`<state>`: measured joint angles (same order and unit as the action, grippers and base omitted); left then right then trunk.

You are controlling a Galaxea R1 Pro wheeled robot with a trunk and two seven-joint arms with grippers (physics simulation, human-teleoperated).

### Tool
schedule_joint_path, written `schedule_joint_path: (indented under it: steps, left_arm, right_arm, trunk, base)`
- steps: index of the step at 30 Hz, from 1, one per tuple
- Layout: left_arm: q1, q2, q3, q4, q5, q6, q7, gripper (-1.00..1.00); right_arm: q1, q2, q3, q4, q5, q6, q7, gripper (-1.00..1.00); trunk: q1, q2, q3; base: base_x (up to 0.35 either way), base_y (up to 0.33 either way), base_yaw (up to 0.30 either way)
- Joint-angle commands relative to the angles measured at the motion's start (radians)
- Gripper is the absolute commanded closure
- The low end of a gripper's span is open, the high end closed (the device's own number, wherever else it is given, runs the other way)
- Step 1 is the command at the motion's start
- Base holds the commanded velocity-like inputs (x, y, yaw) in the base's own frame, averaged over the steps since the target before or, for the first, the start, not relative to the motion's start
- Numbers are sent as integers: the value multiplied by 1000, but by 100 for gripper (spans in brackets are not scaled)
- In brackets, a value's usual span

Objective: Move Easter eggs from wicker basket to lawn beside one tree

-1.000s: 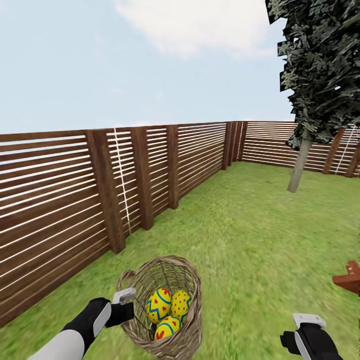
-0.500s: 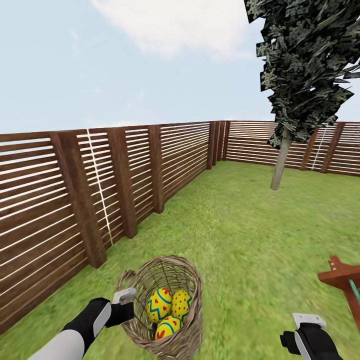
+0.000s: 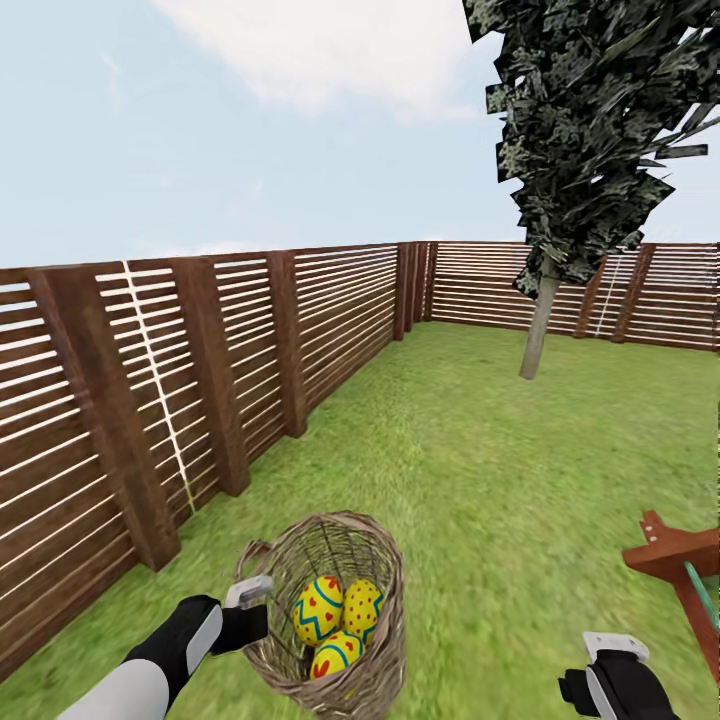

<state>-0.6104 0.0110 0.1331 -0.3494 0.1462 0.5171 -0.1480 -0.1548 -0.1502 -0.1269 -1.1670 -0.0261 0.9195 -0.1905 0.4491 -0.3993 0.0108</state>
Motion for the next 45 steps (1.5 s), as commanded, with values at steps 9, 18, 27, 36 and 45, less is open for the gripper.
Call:
schedule_joint_path:
  steps: [9, 18, 27, 36, 45]
  left_arm:
    - [0, 0, 7, -2, 13, 7, -1, 100]
    - [0, 0, 6, -1, 13, 7, -1, 100]
    - [0, 0, 6, -2, 13, 8, -1, 100]
    - [0, 0, 6, -1, 13, 7, -1, 100]
    - [0, 0, 6, -1, 13, 7, -1, 100]
  right_arm:
    - [0, 0, 1, 0, -3, 4, -4, -100]
    - [0, 0, 1, 0, -3, 4, -3, -100]
    - [0, 0, 1, 0, -3, 4, -3, -100]
    - [0, 0, 1, 0, -3, 3, -4, -100]
    - [0, 1, 2, 17, -3, 1, -3, -100]
  trunk:
    - [1, -1, 0]
    - [1, -1, 0]
    - [1, -1, -1]
    - [1, -1, -1]
    - [1, -1, -1]
  base:
    - [330, 0, -14]
    - [330, 0, -238]
    - [330, 0, -181]
    - [330, 0, -1]
    - [330, 0, -32]
